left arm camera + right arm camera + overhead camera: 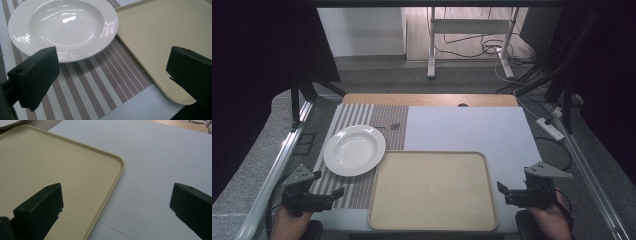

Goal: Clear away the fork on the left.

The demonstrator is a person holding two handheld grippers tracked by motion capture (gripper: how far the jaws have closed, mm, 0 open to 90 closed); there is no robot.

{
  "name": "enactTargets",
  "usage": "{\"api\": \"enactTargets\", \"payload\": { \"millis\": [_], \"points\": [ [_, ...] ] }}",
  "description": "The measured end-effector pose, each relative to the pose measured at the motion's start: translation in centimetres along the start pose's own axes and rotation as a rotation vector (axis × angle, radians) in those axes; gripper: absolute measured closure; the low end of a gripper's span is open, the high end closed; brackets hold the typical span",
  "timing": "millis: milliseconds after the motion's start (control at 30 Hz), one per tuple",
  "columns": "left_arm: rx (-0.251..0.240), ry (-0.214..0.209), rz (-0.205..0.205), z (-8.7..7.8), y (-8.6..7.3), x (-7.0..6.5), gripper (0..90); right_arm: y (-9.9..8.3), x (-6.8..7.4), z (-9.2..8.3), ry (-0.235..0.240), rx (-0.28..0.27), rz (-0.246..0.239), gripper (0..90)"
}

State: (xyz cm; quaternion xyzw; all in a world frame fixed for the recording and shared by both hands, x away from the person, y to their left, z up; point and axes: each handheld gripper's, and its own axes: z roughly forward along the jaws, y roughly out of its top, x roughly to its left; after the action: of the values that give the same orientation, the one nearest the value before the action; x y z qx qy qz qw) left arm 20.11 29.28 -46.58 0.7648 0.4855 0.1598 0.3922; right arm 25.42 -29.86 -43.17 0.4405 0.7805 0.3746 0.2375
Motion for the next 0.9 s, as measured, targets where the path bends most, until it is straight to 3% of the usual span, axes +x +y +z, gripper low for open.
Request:
{"api": "enactTargets", "payload": {
  "millis": [367, 900],
  "points": [
    [0.024, -0.007, 0.005, 0.21, 0.12, -0.04, 0.0, 0.06, 0.26, 0.21, 0.020, 0.027, -0.036, 0.0],
    [0.055, -0.026, -0.003, 0.54, 0.38, 0.12, 0.0, 0.06, 0.25, 0.28, 0.014, 0.032, -0.033, 0.0]
  ]
}}
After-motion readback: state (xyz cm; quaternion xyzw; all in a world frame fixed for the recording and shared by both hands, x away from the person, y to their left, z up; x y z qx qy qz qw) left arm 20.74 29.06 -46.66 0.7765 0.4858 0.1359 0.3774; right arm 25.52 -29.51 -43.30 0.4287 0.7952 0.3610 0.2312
